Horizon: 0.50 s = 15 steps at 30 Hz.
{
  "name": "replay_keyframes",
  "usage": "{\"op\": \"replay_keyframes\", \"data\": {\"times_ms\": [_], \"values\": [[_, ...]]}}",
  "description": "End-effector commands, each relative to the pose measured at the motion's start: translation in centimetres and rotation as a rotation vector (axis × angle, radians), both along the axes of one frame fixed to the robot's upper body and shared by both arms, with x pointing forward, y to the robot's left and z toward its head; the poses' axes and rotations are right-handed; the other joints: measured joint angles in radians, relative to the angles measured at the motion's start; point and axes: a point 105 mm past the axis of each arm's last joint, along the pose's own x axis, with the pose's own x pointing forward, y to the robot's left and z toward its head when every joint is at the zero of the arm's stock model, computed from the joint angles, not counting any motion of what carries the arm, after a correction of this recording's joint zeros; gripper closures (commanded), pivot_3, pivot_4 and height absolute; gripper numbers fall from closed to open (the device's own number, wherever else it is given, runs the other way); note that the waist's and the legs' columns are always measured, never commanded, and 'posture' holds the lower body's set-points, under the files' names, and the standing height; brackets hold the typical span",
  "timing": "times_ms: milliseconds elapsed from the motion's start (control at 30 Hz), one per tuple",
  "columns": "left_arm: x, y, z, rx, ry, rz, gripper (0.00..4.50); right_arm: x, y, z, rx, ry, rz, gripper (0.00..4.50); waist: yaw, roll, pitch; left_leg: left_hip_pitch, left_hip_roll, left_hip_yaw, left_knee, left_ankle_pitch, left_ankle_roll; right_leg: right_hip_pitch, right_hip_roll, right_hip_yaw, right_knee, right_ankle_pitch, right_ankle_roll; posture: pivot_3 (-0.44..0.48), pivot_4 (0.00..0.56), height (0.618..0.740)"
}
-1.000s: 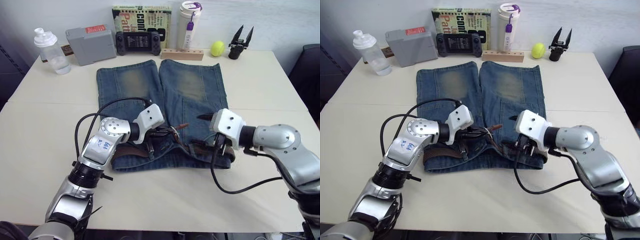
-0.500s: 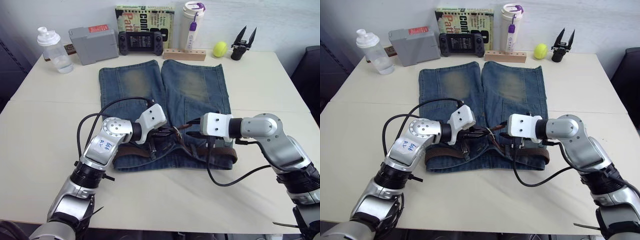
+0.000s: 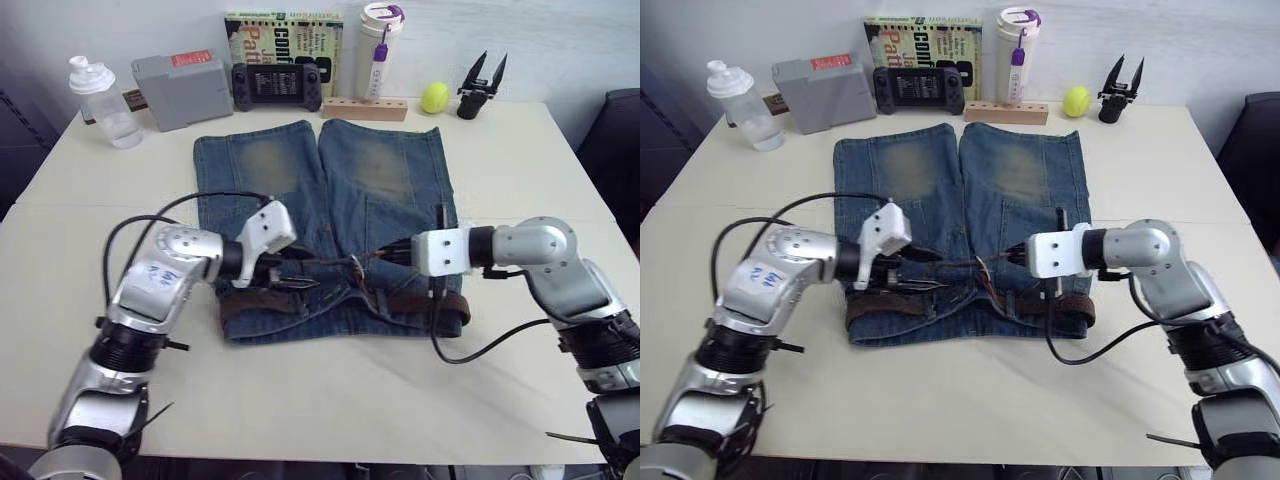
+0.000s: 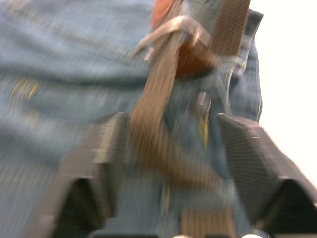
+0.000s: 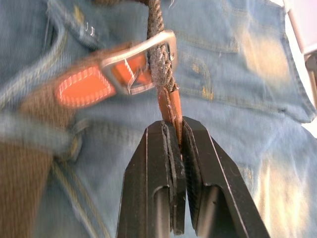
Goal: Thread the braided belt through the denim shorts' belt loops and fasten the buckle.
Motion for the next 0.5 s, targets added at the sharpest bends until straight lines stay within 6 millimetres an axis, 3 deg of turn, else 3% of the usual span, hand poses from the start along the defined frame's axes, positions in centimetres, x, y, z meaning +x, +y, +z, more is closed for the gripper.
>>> {"op": "replay_keyframes", "data": {"times_ms": [33, 200, 500], "values": [[-0.8, 0.0, 2.3, -0.067, -0.019, -0.051, 0.02, 0.2, -1.7, 3.0, 0.006, -0.094, -0.006, 4.50, 0.002, 0.000, 0.000, 0.000, 0.000, 0.000, 0.000, 0.000, 0.000, 0.000, 0.000, 0.000, 0.000, 0.000, 0.000, 0.000, 0.150, 0.697], [-0.9, -0.8, 3.8, -0.139, -0.055, -0.066, 0.02, 0.3, -1.8, 5.2, -0.014, -0.151, 0.009, 4.50, -0.001, 0.000, 0.000, 0.000, 0.000, -0.001, 0.001, 0.000, 0.000, 0.001, -0.001, 0.000, 0.000, 0.000, 0.000, 0.000, 0.150, 0.697], [2.3, -6.1, 5.6, -0.275, -0.240, 0.063, 0.02, -0.5, 2.2, 6.4, 0.010, -0.047, 0.059, 4.50, 0.001, 0.000, 0.000, 0.000, 0.000, -0.003, 0.001, 0.000, 0.000, 0.003, 0.000, -0.002, 0.002, 0.000, 0.000, 0.000, 0.150, 0.697]]}}
